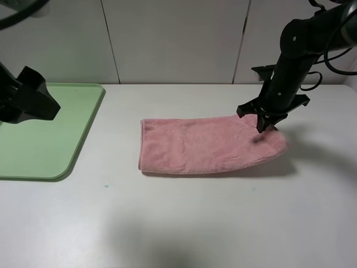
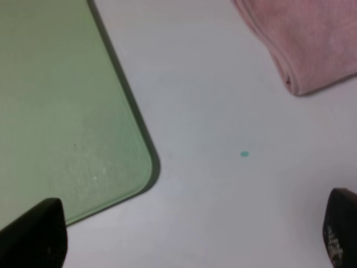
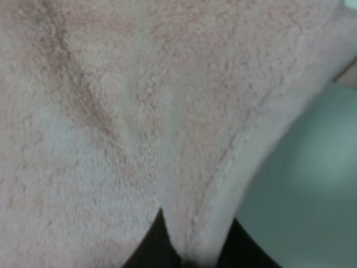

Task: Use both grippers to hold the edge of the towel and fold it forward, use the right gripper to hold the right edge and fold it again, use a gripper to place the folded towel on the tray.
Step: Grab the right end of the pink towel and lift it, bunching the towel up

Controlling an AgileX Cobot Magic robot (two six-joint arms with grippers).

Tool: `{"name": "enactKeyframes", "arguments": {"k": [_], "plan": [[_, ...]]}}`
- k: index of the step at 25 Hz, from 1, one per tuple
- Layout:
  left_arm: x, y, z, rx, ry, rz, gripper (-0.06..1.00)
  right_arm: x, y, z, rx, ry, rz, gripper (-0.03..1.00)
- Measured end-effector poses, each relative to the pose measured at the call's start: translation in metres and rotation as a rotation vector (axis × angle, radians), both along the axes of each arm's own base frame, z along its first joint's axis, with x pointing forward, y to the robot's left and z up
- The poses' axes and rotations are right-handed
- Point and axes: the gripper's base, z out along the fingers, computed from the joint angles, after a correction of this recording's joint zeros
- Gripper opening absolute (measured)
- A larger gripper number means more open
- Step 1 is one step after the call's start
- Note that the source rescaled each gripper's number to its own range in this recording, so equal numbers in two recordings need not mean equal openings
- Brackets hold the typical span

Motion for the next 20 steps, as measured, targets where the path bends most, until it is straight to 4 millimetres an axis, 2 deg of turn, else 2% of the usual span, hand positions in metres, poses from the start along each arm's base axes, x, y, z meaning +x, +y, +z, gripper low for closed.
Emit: {"name": "enactKeyframes", "arguments": {"k": [10,20], "plan": [[0.000,0.000,0.000,0.000,0.000,-0.001,0.90,-0.007,-0.008,0.030,-0.071,0.002,-0.011,0.07],[0.000,0.000,0.000,0.008,-0.001,-0.011,0.90,0.005,-0.007,0.075,-0.082,-0.003,-0.074,0.07]]}}
